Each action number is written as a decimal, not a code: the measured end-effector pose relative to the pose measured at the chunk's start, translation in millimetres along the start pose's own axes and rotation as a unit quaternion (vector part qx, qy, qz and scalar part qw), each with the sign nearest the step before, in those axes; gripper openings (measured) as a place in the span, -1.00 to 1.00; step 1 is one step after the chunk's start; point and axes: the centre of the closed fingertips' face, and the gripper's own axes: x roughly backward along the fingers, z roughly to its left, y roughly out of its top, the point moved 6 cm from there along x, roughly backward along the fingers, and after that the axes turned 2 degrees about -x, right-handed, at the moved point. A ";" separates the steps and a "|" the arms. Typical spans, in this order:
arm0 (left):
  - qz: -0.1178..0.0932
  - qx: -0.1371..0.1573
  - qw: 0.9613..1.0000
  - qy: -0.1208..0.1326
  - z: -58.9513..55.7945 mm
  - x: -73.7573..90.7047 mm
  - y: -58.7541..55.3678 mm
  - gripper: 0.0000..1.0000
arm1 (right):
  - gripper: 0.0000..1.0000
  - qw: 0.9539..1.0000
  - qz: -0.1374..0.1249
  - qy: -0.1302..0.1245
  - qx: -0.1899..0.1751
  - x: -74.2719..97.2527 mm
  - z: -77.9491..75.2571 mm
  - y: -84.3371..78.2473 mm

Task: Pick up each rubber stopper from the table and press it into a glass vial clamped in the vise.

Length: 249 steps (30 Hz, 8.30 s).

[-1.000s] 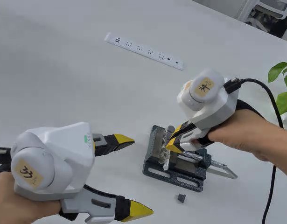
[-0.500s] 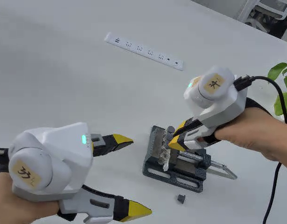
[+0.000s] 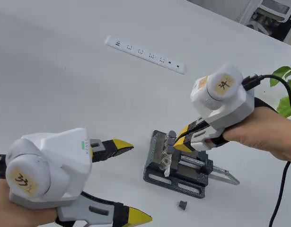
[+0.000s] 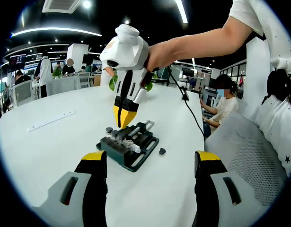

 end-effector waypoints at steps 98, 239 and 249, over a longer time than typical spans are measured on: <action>-0.005 0.002 1.000 -0.002 4.1 -7.0 3.2 0.45 | -1.00 0.994 0.098 0.019 0.053 -23.1 -4.3 7.6; 0.058 -0.076 0.995 0.004 -24.4 0.4 38.0 0.33 | -0.21 0.975 -0.193 -0.063 -0.094 66.4 33.1 -114.7; 0.079 -0.092 0.992 -0.021 -23.5 -16.5 37.0 0.26 | 0.06 0.960 -0.251 -0.060 -0.110 65.1 51.6 -151.4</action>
